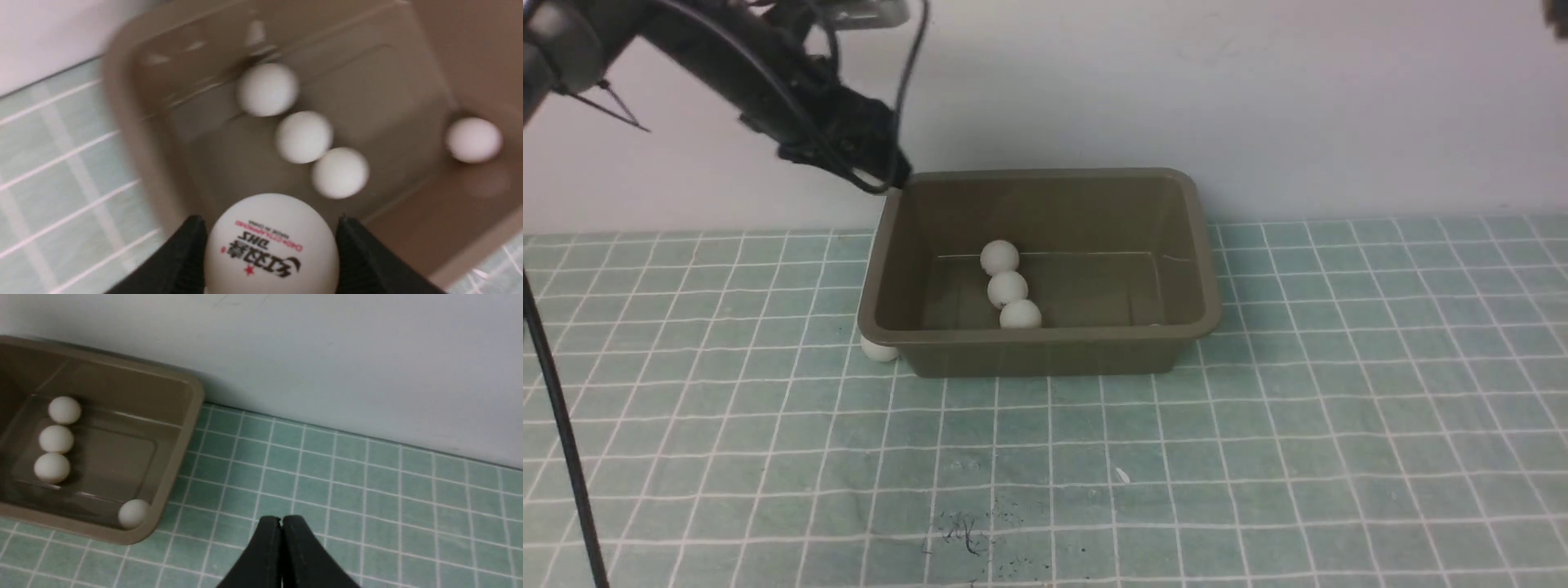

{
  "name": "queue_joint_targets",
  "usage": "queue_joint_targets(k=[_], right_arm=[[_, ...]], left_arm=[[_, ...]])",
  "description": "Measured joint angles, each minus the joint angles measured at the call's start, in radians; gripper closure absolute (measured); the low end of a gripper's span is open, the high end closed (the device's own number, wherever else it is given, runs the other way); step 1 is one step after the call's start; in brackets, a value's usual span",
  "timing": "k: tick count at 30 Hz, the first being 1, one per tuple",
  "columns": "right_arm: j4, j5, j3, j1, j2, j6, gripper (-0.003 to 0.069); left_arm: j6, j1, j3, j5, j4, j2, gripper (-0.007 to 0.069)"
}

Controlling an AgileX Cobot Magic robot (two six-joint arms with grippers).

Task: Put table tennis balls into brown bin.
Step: 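Drop the ball into the bin, then reach for and grasp a ping pong ball on the table beside the basket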

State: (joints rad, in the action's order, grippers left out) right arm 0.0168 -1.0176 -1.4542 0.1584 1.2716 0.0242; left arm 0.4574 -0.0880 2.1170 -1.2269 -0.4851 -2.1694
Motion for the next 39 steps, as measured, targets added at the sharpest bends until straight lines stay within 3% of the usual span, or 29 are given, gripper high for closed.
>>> queue_joint_targets(k=[4,8,11,13,16,17,18,21,24,31,38,39], right_arm=[[0.036,0.024,0.114,0.000,-0.059,0.010,0.0673],[0.034,0.027,0.163,0.000,-0.109,0.011,0.0673],[0.027,0.030,0.167,0.000,-0.128,0.011,0.0673],[0.021,0.030,0.167,0.000,-0.139,0.011,0.0673],[0.011,0.031,0.167,0.000,-0.149,0.013,0.0673],[0.004,0.032,0.167,0.000,-0.152,0.013,0.0673],[-0.004,0.032,0.167,0.000,-0.153,0.013,0.0673],[-0.026,0.033,0.167,0.000,-0.155,0.013,0.0673],[-0.031,0.039,0.167,0.000,-0.155,0.013,0.0673],[-0.034,0.060,0.171,0.000,-0.155,0.013,0.0673],[-0.034,0.088,0.172,0.000,-0.155,0.013,0.0673],[-0.034,0.090,0.172,0.000,-0.155,0.013,0.0673]], left_arm=[[0.001,-0.069,0.000,0.003,0.030,-0.052,0.0239],[-0.102,-0.098,-0.003,0.005,0.079,-0.073,0.0057],[-0.183,-0.092,0.002,0.001,0.147,-0.067,0.0046],[-0.224,-0.076,0.003,-0.002,0.208,-0.062,0.0116],[-0.246,-0.036,0.003,-0.002,0.257,-0.060,0.0295],[-0.253,0.005,0.003,-0.002,0.268,-0.061,0.0495],[-0.257,0.032,0.003,-0.002,0.268,-0.062,0.0552],[-0.259,0.093,0.003,-0.002,0.259,-0.075,0.0615],[-0.264,0.105,0.003,-0.002,0.249,-0.108,0.0629],[-0.227,0.025,0.003,-0.002,0.188,-0.180,0.0582],[-0.247,-0.036,0.003,-0.001,0.244,-0.181,0.0318],[-0.247,-0.036,0.003,-0.001,0.246,-0.181,0.0309]])
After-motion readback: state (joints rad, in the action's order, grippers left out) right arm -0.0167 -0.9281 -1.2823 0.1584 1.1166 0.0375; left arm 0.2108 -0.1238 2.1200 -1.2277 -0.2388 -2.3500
